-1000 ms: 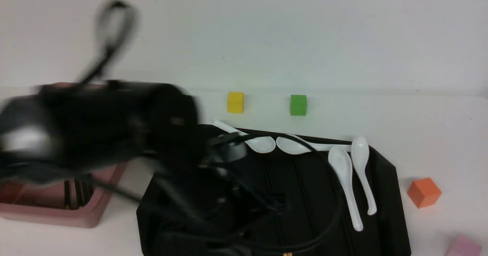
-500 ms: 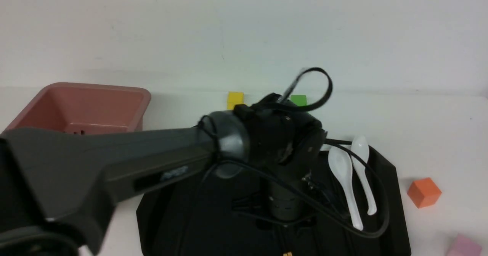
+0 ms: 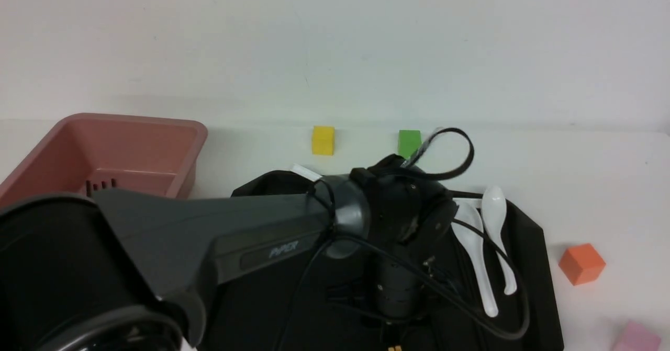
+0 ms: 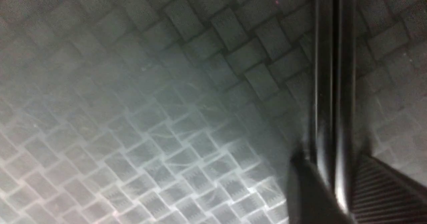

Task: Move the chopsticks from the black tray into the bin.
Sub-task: Use the left arm to grab a pair of chopsticks, then use the left arm to put the chopsticks into the lunch box

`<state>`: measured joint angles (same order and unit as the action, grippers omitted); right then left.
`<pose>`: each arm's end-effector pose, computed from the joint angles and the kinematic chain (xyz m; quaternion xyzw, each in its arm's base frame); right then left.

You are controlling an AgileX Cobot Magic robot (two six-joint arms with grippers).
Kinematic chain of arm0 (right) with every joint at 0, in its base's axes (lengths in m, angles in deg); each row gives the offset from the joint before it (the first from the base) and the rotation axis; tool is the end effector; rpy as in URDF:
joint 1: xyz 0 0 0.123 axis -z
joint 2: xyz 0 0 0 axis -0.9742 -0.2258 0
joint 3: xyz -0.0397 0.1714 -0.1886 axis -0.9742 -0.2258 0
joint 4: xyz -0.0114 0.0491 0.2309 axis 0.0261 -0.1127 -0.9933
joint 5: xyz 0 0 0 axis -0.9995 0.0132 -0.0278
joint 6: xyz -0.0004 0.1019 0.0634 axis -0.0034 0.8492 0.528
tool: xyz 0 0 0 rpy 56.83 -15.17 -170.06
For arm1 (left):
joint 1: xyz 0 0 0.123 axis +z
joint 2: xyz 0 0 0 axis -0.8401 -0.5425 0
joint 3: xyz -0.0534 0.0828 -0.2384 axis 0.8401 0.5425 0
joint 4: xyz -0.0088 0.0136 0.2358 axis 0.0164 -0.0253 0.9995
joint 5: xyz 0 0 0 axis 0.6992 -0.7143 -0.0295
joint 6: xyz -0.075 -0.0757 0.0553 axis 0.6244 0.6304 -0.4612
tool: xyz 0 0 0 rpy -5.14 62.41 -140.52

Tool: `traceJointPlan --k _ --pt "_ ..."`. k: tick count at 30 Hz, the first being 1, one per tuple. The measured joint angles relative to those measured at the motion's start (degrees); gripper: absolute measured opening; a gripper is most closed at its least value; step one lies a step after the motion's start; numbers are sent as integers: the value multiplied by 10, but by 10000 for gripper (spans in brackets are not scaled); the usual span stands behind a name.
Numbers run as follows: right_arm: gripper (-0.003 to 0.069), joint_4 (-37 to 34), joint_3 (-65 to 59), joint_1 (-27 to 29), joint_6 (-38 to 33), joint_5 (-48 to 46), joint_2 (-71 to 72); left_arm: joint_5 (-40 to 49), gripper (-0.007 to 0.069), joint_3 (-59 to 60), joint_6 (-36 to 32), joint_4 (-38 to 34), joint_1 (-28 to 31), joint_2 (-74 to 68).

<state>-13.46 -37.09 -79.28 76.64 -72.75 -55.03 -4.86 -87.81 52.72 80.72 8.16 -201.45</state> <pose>0.0922 0.0034 0.1667 0.0269 0.8011 0.0427 0.5963 0.2764 -0.3117 0.1101 -0.0297 0.9974 -0.0389 0.0534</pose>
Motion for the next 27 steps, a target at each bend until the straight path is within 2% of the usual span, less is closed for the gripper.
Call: traceJointPlan --k 2,12,16,19,22,27 --pt "240 0 0 0 0 0 0 7 107 0 -6 -2 0 1" --pt "240 0 0 0 0 0 0 51 115 6 -42 -39 3 102" --pt "240 0 0 0 0 0 0 102 115 6 -92 -47 36 202" --pt "240 0 0 0 0 0 0 124 115 6 -127 -43 76 249" --pt "240 0 0 0 0 0 0 131 115 15 -174 -39 161 306" --pt "240 0 0 0 0 0 0 135 115 53 -212 -34 294 339"
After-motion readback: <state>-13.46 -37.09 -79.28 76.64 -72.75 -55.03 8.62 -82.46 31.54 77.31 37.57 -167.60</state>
